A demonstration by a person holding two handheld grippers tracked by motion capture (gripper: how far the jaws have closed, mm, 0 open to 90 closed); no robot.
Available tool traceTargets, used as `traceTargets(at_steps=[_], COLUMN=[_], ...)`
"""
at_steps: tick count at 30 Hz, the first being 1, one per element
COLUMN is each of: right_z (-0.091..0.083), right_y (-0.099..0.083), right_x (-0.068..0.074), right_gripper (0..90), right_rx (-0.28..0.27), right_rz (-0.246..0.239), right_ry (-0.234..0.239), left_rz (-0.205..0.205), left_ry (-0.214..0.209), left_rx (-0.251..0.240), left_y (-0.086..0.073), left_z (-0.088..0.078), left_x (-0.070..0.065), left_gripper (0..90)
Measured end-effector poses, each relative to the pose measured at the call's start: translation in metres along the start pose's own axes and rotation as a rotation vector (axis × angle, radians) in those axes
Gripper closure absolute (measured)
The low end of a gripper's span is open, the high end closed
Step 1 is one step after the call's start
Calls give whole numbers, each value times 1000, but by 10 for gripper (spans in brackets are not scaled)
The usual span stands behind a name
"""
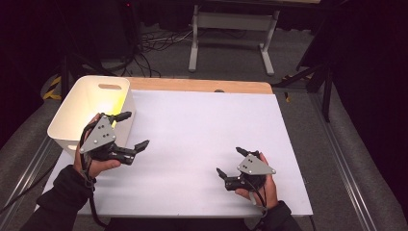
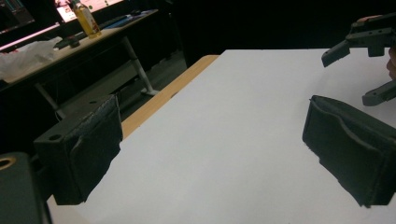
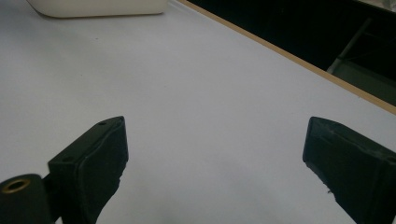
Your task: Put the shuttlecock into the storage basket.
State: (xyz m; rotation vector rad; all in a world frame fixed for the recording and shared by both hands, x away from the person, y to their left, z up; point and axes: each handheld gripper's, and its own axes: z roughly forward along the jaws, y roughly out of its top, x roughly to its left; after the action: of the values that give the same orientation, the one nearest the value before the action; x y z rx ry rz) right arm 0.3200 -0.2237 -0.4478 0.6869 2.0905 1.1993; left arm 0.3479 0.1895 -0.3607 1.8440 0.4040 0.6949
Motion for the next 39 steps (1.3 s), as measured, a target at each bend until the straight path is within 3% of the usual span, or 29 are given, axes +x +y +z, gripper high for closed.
traceTargets(at_steps=[18,24,39], right_z=[-1,-1,-1], right_y=[3,4,5], right_x=[3,5,9], right_gripper=[77,77,77], right_rx=[-6,-6,-6], right_rz=[-16,-26,-39], right_ry=[5,6,11], left_rz=[48,69,70], left_ry=[-47,-46,-56], left_rx=[34,45,74], left_y=[-22,-30,-57], left_z=[10,13,12], left_x=[-23,-30,-42], left_gripper=[56,56,53])
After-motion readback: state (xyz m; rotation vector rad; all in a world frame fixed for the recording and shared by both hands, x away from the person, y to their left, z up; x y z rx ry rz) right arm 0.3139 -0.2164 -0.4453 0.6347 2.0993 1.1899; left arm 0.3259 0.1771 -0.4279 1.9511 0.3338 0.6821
